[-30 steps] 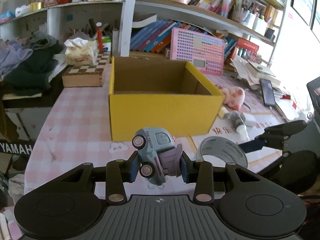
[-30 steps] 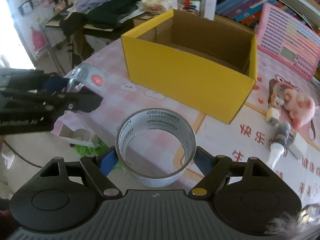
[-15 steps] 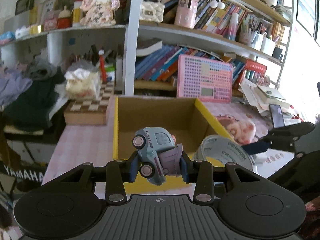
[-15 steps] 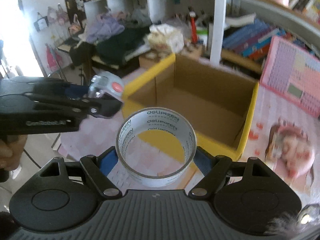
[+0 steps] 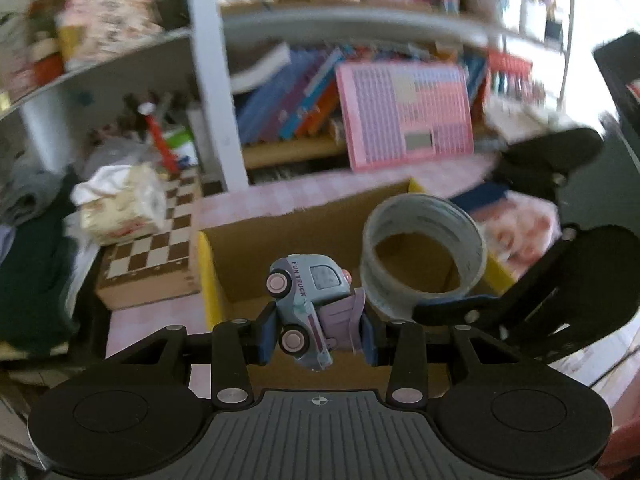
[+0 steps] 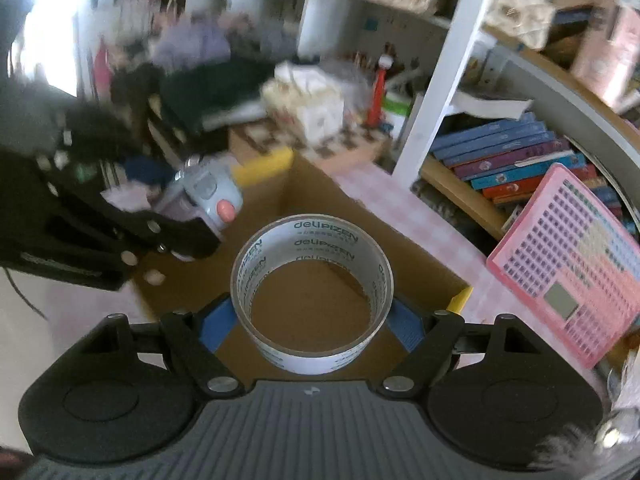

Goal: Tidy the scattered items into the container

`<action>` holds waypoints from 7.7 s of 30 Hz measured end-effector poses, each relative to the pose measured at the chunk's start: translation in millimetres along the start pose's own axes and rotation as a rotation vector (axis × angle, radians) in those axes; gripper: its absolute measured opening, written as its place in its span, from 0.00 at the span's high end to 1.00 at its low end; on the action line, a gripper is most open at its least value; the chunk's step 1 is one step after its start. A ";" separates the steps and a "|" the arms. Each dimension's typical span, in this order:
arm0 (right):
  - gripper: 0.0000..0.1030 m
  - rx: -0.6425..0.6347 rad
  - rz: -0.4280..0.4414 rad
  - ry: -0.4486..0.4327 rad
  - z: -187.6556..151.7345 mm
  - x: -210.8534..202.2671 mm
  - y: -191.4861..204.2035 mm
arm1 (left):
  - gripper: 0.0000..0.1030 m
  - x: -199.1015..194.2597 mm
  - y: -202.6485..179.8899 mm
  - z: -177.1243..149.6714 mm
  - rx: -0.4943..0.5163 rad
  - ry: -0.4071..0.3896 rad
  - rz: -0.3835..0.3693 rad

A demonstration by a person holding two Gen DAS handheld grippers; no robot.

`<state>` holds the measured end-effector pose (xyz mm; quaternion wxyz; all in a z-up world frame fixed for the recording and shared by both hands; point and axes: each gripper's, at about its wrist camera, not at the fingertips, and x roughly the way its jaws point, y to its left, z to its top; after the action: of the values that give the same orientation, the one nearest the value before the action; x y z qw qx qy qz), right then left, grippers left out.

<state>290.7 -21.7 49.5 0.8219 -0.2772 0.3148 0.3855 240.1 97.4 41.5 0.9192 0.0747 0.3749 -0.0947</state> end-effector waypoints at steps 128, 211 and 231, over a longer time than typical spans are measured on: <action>0.11 0.657 -0.316 0.150 -213.5 -136.5 111.1 | 0.13 -86.9 -134.1 -156.2 -0.193 0.082 -0.081; 0.24 0.574 -0.113 0.152 -267.8 -48.8 -140.9 | 0.58 128.8 -279.9 -11.4 0.032 0.226 -0.038; 0.38 0.613 -0.095 0.194 -281.1 -43.0 -156.7 | 0.69 134.6 -274.2 -5.6 -0.030 0.216 -0.064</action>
<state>310.3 -323.7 -67.9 0.8503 -0.0667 0.4799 0.2056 267.5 -183.5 -75.3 0.8710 0.0585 0.4754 -0.1097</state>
